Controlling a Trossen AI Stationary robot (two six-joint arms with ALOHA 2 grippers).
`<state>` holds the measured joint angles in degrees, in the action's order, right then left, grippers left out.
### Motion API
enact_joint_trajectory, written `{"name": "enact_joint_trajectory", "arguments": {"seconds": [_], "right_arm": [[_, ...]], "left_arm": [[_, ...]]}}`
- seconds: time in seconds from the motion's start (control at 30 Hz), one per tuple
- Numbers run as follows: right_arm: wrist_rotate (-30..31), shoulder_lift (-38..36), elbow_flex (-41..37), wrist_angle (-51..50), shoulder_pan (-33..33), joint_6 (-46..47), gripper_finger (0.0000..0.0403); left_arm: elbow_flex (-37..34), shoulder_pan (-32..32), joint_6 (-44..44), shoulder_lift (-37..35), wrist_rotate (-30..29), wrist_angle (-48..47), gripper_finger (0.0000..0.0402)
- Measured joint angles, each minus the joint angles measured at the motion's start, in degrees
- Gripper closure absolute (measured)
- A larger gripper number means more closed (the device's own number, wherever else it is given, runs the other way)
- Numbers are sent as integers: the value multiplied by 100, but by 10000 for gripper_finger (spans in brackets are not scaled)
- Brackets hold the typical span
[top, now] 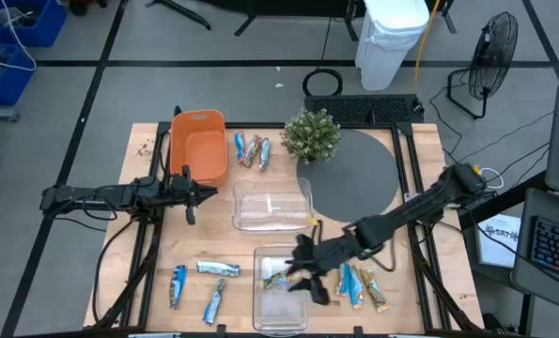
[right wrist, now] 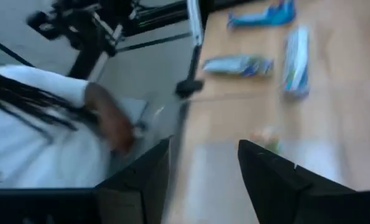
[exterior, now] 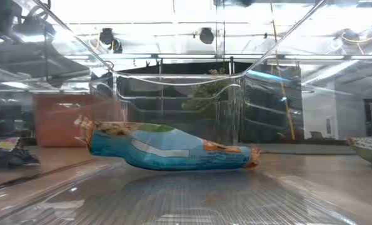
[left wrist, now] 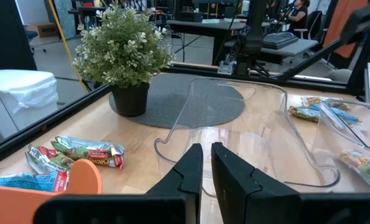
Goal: Pick and place Granola Bars by type
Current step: Put the yellow granola bar into the bottom transparent bin
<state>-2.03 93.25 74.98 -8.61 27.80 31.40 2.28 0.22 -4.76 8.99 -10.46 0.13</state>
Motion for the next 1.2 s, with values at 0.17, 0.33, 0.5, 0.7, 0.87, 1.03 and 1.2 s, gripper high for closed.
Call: {"name": "enact_joint_trajectory", "arguments": {"seconds": [0.17, 0.33, 0.5, 0.7, 0.87, 1.03, 1.2], "right_arm": [[-17, -579, 7, -1520, 482, 1865, 246], [745, -752, 5, -3275, 1230, 4104, 261], [970, -717, -282, -4082, 1917, 5920, 269], [931, -712, -1335, -3472, 2346, 6930, 270], [544, -758, -2214, -2671, 2377, 7141, 271], [467, -927, -2715, -2241, 2364, 7150, 271], [473, -1208, -2811, -2260, 2364, 7356, 271]], "left_arm": [[0, 1, -1, -2, 0, 6, 364], [0, 0, 0, -1, -1, 3, 364], [0, 1, -1, -1, -2, 6, 364], [0, -1, 1, -2, -2, 6, 364], [0, 0, -1, 0, -2, 7, 364], [0, -1, 0, -1, -4, 7, 364], [0, 1, 1, 0, -4, 8, 364]]}}
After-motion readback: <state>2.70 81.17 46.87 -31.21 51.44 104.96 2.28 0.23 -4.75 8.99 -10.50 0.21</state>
